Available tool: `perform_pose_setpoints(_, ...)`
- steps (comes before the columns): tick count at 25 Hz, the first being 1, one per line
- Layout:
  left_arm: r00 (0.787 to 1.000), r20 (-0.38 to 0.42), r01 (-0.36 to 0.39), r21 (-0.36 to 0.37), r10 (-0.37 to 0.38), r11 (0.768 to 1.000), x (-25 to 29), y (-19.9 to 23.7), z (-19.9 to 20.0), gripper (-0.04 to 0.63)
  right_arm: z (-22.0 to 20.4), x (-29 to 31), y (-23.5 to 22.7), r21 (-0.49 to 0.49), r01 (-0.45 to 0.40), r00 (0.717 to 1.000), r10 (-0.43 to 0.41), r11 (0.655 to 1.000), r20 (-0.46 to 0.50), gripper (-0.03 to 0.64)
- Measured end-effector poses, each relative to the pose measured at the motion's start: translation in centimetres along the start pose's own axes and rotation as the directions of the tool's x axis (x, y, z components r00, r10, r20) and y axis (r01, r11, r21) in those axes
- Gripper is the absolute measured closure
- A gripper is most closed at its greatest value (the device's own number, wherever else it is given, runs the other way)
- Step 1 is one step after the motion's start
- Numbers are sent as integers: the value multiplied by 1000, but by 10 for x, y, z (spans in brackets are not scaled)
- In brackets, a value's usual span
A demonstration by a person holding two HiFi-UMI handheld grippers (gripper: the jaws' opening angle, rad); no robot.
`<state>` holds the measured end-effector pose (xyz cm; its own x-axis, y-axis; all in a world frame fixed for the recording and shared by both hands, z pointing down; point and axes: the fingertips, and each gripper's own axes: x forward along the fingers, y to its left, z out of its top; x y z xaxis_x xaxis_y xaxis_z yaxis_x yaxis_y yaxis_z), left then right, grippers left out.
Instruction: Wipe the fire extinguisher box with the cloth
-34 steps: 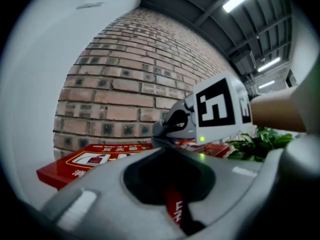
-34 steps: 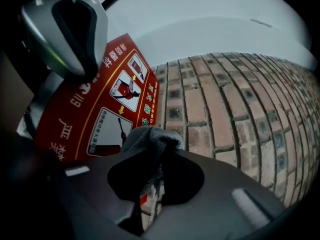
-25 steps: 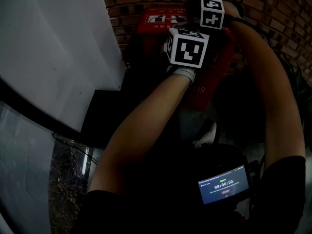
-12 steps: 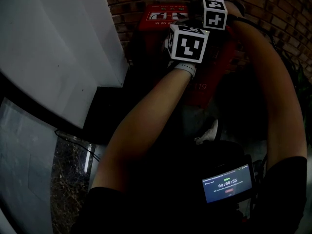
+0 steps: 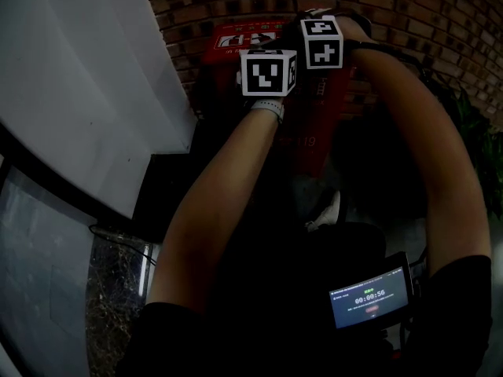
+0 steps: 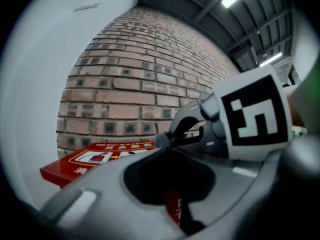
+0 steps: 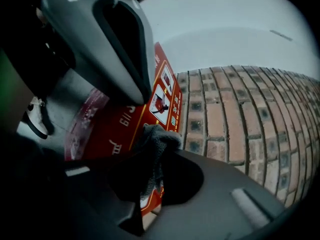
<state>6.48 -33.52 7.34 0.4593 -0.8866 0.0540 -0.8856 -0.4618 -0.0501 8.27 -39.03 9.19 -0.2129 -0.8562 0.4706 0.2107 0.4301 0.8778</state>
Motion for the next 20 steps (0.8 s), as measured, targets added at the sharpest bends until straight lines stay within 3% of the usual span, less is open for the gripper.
perform_pose_setpoints(5,999,-18,35,-9,-35,999,4,-2,-5,592,8,-24,12,-14,-2,1000,2,1000,22,588)
perform_pose_setpoints(13,1000,-3,11,-67,-11,998,-9,5,-2,592,20,-63,31,-37,-48,996,50,998,69,586)
perform_pose_setpoints(17,999,-7,32,-56,-33,998,-12,-10,2,592,27,-79,42,-37,-83,991,87,996,104,586)
perform_pose_setpoints(20,999,-21,40,-45,-41,998,-13,-17,2,592,21,-86,40,-27,-66,993,69,997,100,584)
